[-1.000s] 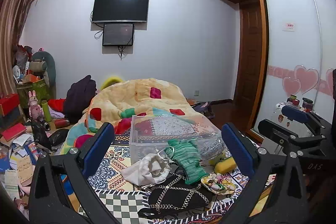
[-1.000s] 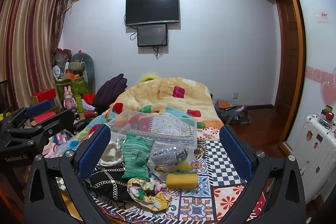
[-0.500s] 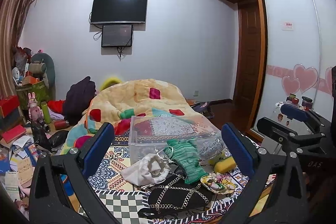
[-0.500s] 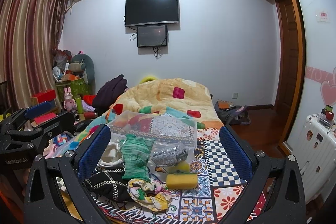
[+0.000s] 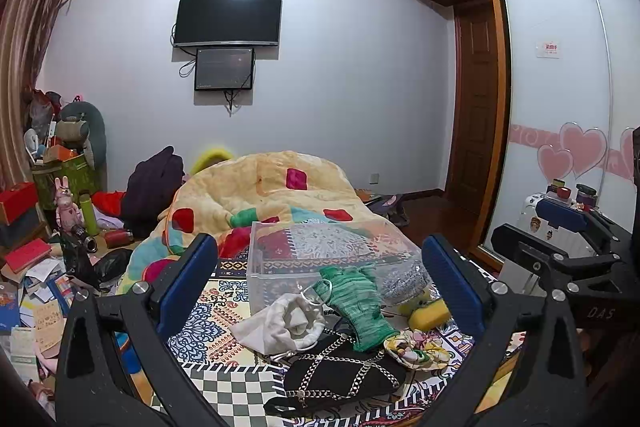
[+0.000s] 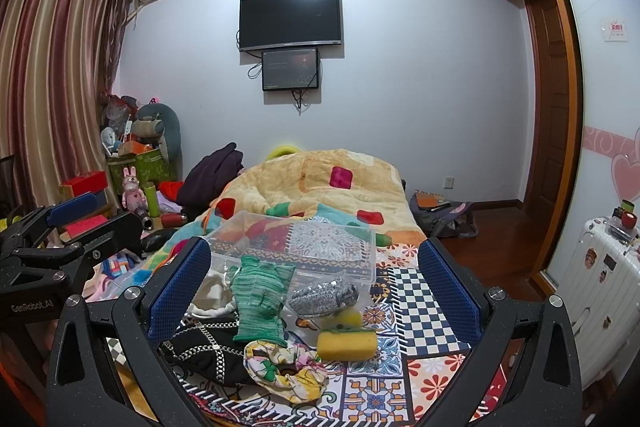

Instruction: Organize soft objects

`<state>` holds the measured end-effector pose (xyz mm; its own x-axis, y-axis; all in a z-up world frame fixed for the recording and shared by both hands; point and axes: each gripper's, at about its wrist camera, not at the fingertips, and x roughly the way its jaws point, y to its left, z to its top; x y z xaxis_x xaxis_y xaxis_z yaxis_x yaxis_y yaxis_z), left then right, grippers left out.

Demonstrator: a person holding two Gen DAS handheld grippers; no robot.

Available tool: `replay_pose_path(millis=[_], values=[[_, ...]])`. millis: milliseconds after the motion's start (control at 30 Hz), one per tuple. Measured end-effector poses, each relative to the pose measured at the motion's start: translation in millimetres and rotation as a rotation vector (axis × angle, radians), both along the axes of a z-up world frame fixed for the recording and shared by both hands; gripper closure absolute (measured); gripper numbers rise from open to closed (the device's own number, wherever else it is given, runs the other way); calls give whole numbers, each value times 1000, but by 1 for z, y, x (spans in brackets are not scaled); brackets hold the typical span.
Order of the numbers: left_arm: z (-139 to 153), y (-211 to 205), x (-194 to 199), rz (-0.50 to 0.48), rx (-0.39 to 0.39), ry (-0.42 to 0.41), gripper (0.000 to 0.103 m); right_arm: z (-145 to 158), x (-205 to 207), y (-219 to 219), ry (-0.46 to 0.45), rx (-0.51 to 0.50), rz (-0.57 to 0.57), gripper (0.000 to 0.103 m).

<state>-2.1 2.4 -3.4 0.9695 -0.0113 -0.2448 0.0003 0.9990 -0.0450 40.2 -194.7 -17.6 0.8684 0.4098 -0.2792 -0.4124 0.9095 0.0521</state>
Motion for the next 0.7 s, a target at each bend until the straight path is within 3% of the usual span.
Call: replay_pose_path(millis=[700], values=[[3, 2, 0, 3, -1, -5, 0, -1, 0, 1, -3, 1, 3, 0]])
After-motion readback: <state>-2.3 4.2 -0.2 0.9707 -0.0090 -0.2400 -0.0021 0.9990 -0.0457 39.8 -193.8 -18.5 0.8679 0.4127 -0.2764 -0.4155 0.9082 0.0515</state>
